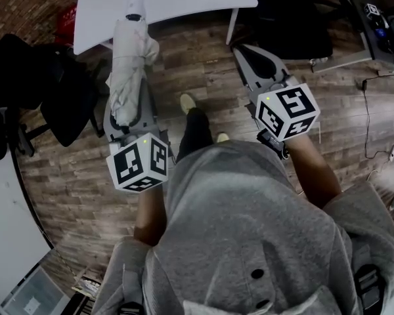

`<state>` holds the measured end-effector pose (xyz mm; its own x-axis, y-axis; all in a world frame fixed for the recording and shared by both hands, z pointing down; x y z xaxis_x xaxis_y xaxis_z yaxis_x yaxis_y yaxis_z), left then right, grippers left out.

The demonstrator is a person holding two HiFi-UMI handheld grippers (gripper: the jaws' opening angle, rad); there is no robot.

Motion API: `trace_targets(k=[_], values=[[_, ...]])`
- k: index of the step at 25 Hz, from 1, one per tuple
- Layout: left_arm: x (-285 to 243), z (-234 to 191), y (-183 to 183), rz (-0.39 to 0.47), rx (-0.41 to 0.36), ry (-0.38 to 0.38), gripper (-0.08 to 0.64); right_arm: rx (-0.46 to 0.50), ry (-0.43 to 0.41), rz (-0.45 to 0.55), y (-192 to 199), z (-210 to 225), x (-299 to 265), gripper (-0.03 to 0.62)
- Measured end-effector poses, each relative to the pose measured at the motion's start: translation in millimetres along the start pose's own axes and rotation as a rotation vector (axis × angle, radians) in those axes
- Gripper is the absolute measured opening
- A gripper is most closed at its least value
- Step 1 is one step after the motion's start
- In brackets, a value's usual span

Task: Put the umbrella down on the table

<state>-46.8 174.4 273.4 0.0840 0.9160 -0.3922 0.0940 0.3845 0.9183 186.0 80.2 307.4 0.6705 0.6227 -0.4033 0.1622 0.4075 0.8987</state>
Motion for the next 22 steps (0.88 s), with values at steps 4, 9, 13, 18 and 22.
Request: trace_targets(k=[4,9,13,18,22], values=[[-27,-4,-11,-0.006,-0.001,0.012,0.236,-0.002,0.005,-0.012,-10,11,-21,0.034],[-57,-9,-24,-0.024,-0.007,0.03,0.236,-0.016,0.018,-0.021,-24,23,-46,0.034],[-79,-16,-33,-0.037,-0.01,0.041,0.236,-0.025,0.024,-0.032,-34,30,-67,0.034],[-103,-33,-42,-0.05,-0.007,0.042,0.236,-0.029,0.023,-0.039,-47,30,-97,0.035],[-120,-49,-53,-0.052,-0.001,0.041,0.236,-0.032,0.023,-0.042,-59,28,-118,0.034]])
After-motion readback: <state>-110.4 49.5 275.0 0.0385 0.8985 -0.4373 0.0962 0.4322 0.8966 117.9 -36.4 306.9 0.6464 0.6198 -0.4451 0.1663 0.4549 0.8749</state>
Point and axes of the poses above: the fingertips, and each gripper's own axes: x backward along the fingers, z to its right, y out of its underside, the point moved 4 cm from there along x, backward along the fingers, and after that the axes turned 9 degrees about -z, right-handed, at the moved point
